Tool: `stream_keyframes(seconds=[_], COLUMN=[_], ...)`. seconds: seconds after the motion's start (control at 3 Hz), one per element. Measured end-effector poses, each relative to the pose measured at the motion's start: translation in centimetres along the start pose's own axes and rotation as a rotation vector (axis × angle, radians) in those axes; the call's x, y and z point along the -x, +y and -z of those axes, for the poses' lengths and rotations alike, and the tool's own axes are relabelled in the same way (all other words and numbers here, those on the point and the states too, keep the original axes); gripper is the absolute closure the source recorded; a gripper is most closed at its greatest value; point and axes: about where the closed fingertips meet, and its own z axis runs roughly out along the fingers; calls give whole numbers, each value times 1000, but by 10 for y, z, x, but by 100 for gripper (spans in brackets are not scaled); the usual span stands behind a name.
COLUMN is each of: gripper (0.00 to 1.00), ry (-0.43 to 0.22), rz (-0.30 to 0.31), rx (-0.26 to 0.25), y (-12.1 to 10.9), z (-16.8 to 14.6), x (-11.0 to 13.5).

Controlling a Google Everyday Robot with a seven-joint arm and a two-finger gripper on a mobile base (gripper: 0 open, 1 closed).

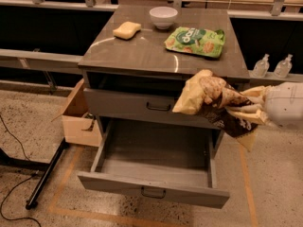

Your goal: Pick brown chip bag from middle drawer and place on counter

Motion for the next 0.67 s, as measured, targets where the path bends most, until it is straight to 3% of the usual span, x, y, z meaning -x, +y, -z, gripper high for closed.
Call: stream_keyframes(seconds=[0.33,0.67], gripper=[100,100], ry=[-21,-81], rz=[23,75], rx=[-22,-42], y=[-19,-48], z=[-55,-118], x=[9,39])
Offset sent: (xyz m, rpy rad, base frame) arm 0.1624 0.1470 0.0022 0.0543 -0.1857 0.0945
